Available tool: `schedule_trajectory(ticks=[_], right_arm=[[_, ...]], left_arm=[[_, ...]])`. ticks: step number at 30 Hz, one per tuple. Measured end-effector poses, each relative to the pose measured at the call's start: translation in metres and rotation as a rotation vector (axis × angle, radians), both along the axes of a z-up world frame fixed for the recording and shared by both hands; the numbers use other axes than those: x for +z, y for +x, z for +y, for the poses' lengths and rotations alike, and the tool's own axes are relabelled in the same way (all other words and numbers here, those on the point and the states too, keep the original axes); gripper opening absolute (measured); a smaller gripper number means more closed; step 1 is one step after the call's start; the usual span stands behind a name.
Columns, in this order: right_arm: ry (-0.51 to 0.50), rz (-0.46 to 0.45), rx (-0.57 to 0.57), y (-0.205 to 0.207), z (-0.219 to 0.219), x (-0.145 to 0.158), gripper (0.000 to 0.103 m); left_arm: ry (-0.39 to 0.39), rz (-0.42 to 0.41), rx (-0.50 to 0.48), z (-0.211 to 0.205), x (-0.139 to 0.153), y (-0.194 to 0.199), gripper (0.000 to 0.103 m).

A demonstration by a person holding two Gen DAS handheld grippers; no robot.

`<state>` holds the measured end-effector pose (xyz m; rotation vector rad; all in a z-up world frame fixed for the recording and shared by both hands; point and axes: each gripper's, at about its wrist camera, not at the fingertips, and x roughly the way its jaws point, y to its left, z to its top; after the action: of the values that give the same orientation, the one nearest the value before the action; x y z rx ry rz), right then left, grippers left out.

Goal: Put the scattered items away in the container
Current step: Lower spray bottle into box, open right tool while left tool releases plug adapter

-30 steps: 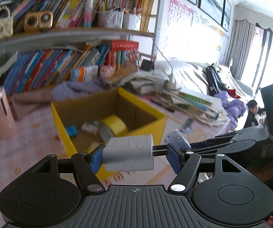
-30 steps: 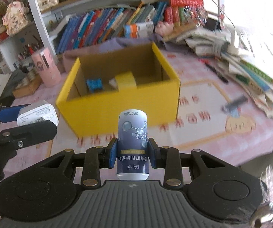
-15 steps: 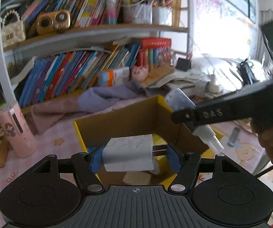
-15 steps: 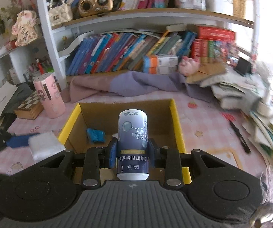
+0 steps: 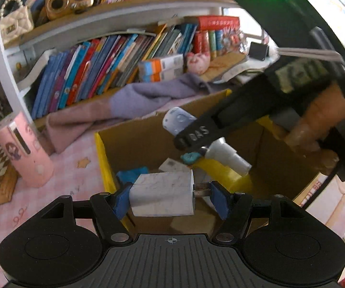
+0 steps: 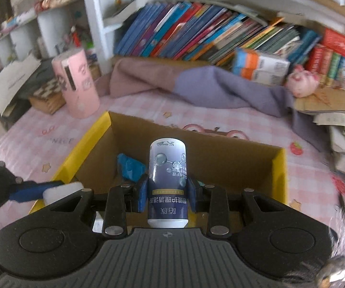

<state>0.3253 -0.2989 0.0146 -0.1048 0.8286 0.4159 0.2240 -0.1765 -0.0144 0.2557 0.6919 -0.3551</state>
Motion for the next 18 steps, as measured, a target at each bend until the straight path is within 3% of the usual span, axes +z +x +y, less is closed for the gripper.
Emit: schedule_trajectory(ticks=[4, 15, 18], right_arm=[[0.001, 0.051, 0.048, 0.012, 0.011, -0.012, 0.031], [0.004, 0.085, 0.091, 0.021, 0.022, -0.025, 0.031], [0.028, 0.062, 0.08, 0.018, 0.018, -0.02, 0.039]], left_arm=[[0.009, 0.013, 0.028, -0.001, -0.003, 0.003, 0.069], [0.023, 0.005, 0.069, -0.01, -0.004, 0.004, 0.071], [0.021, -0.047, 0.082, -0.01, 0.003, -0.001, 0.071]])
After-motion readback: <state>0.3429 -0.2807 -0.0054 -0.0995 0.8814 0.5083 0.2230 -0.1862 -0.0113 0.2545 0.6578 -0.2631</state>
